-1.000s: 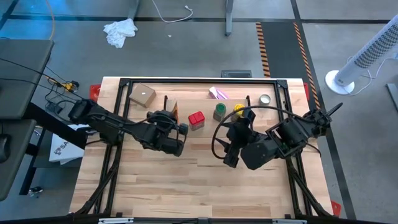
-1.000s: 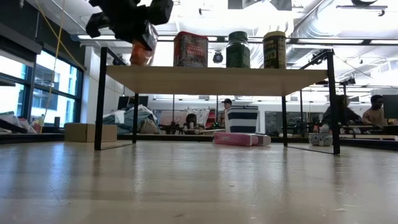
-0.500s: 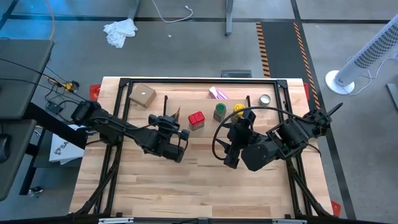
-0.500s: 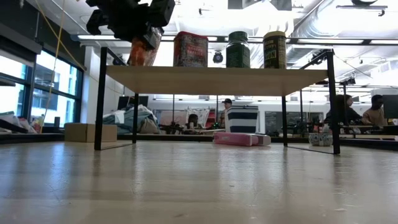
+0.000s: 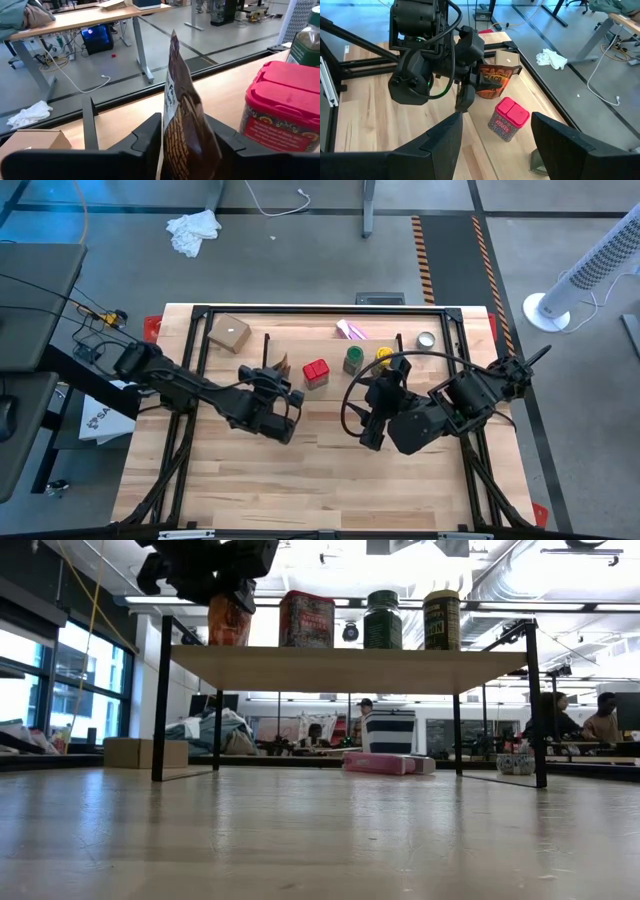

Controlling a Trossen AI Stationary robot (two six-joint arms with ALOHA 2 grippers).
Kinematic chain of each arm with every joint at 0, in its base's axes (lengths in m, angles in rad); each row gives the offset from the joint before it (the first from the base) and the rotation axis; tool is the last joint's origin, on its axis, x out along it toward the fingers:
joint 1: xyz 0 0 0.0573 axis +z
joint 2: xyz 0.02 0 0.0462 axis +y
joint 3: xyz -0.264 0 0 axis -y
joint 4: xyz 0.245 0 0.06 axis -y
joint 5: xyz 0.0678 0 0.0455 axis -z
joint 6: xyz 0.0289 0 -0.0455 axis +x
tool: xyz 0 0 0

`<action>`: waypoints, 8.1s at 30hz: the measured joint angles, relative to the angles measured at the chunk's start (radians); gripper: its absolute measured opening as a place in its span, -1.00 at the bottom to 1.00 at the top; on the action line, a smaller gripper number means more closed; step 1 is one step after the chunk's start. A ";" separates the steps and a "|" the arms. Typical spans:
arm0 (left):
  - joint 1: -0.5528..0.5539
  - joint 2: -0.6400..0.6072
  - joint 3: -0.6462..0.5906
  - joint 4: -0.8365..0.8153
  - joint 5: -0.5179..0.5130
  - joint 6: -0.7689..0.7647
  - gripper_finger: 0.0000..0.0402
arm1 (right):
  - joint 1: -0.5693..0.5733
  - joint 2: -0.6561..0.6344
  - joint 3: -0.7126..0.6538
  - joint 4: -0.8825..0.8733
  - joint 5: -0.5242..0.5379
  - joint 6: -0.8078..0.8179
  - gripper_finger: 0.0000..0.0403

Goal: Shelf spices
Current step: Put the seasoning pack on the shelf, then return to Home Position

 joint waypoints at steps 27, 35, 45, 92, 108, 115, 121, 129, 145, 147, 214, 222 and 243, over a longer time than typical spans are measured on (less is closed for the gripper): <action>-0.065 -0.264 0.000 -0.003 -0.045 0.151 -0.08 | -0.031 0.000 0.000 -0.001 0.004 -0.084 0.15; -0.120 -0.435 0.000 0.003 -0.048 0.286 -0.08 | -0.030 -0.011 0.027 0.023 0.090 -0.106 0.15; -0.218 -0.656 0.000 0.119 -0.060 0.469 -0.08 | -0.014 -0.091 0.029 0.041 0.253 -0.009 0.15; -0.859 -0.692 -0.001 -0.239 -0.269 -0.118 -1.00 | 0.352 -0.438 -0.574 -0.174 0.494 1.023 -1.00; -0.281 -0.479 -0.001 0.951 0.514 1.023 -1.00 | 0.336 -0.710 -0.692 0.189 0.194 0.324 -1.00; 0.004 -0.448 -0.001 0.913 0.946 0.995 -1.00 | 0.359 -0.784 -0.699 0.127 0.137 0.274 -1.00; 0.103 -0.459 -0.043 0.840 1.061 1.030 -1.00 | 0.461 -0.877 -0.890 0.140 0.218 0.464 -1.00; 0.174 -0.697 -0.479 1.213 1.112 0.988 -1.00 | 0.561 -0.986 -1.103 0.150 0.367 0.738 -1.00; 0.211 -1.081 -1.088 1.495 1.146 0.923 -1.00 | 0.517 -1.052 -1.093 0.119 0.517 0.541 -1.00; 0.211 -1.109 -1.132 1.493 1.145 0.932 -1.00 | 0.518 -1.054 -1.103 0.102 0.518 0.558 -1.00; 0.211 -1.158 -1.198 1.437 1.061 1.265 -1.00 | 0.831 -1.251 -1.588 0.465 0.619 0.867 -1.00; 0.211 -1.158 -1.198 1.438 1.061 1.265 -1.00 | 0.591 -1.107 -1.588 0.897 0.208 0.435 -1.00; 0.211 -1.158 -1.197 1.438 1.061 1.265 -0.99 | -0.179 -1.234 -1.601 1.077 -0.643 -0.288 -1.00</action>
